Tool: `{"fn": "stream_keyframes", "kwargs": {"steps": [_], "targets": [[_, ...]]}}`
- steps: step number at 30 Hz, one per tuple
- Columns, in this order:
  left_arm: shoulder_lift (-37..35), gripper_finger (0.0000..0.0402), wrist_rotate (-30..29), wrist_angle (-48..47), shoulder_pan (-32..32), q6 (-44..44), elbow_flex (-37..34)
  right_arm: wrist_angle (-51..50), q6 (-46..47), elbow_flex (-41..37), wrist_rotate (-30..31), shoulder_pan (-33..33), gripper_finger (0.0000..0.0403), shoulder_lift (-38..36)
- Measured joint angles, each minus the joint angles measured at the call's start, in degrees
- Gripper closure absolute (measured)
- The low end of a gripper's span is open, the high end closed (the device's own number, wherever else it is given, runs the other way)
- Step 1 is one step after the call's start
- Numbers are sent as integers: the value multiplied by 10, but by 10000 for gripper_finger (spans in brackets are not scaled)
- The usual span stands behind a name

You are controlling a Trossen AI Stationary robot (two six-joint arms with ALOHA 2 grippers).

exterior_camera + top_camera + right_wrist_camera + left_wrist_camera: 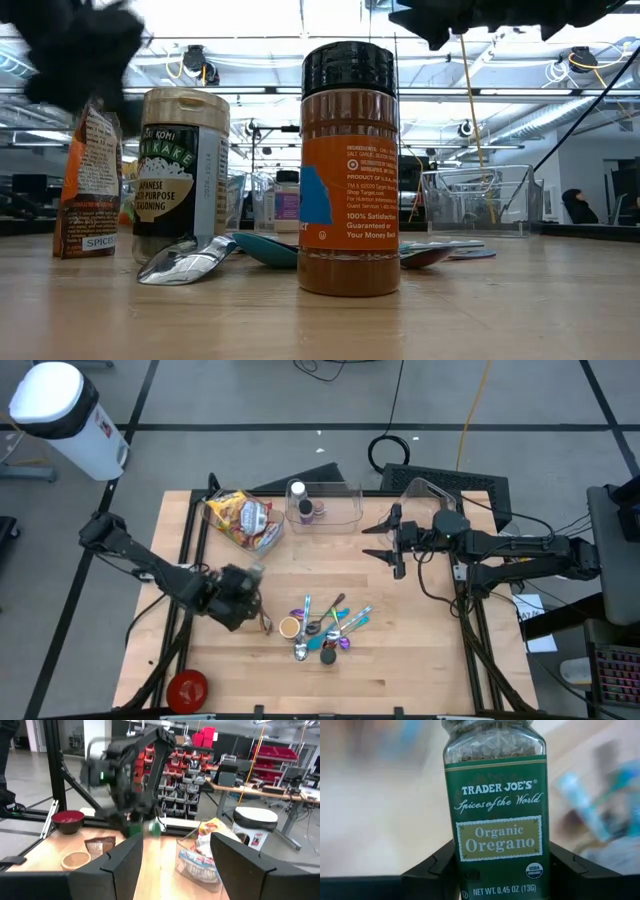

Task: Pick & Place Food Item
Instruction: Put the green seasoning bottle into the middle transparent bin

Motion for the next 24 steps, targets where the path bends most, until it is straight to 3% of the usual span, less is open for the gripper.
{"fn": "stream_keyframes", "kwargs": {"steps": [4, 6, 8, 12, 15, 20, 24], "targets": [[-17, 199, -121, 164, 28, 306, 2, -25, 5, 0, 0, 0, 177, 0], [-16, 199, -123, 246, 64, 428, 0, -33, 12, 0, 0, 0, 177, 0], [-3, 199, -86, 324, 114, 539, -4, -34, 14, 0, 0, 0, 177, 0], [45, 199, 50, 478, 234, 721, -28, -36, 15, 0, 19, 0, 177, 0], [84, 199, 214, 630, 332, 812, -55, -31, 15, -11, 49, 0, 177, 0], [133, 199, 474, 779, 478, 836, -62, 26, 14, -50, 121, -1, 177, 0], [155, 199, 595, 843, 531, 848, -61, 62, 11, -63, 150, -22, 177, 6]]}}
